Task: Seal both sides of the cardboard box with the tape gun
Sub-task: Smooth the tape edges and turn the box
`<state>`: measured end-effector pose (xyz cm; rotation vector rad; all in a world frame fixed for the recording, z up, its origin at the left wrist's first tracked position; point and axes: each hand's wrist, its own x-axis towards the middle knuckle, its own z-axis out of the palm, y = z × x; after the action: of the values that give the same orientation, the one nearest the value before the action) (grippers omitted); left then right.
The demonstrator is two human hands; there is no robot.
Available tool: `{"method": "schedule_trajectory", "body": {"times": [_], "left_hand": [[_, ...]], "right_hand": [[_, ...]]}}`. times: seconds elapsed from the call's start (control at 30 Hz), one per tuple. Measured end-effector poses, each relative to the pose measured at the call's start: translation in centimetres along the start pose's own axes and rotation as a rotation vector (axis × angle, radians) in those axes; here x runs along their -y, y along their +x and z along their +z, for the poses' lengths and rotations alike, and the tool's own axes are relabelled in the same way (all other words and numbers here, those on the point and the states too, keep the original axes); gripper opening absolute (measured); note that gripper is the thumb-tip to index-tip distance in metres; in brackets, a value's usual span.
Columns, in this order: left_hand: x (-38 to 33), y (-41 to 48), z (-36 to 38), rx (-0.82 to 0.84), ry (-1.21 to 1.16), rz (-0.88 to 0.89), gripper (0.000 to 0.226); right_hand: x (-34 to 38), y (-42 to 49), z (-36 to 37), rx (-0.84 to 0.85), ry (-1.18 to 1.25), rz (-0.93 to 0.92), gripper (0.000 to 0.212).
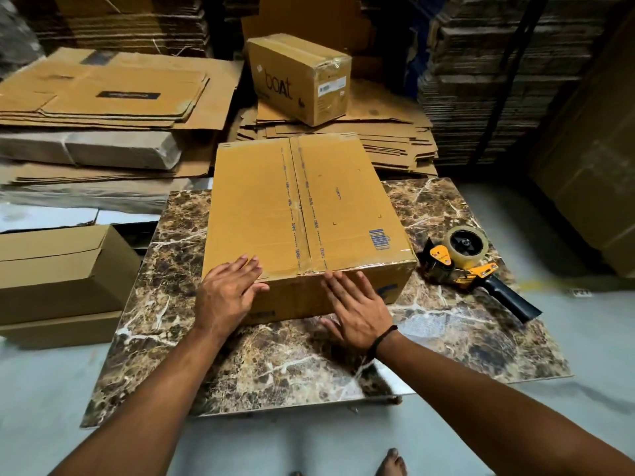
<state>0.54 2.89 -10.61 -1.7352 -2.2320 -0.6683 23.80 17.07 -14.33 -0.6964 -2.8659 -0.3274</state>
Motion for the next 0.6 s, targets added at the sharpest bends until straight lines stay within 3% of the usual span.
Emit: {"method": "schedule_trajectory", "body": {"times": [0.17, 0.43, 0.6], "left_hand": [[-0.1, 0.3, -0.1, 0.011, -0.023, 0.018, 0.040], [0.0, 0.1, -0.2, 0.004, -0.051, 0.004, 0.029], [-0.1, 0.1, 0.0, 0.002, -0.056, -0.019, 0.037]], "right_hand": [[-2.3, 0.0, 0.3, 0.048, 0.013, 0.070, 0.058], [-4.3, -2.8, 1.5, -0.137, -0.030, 0.056, 0.061], [-6.3, -2.9, 2.3, -0.057, -0.089, 0.009, 0.058]]}}
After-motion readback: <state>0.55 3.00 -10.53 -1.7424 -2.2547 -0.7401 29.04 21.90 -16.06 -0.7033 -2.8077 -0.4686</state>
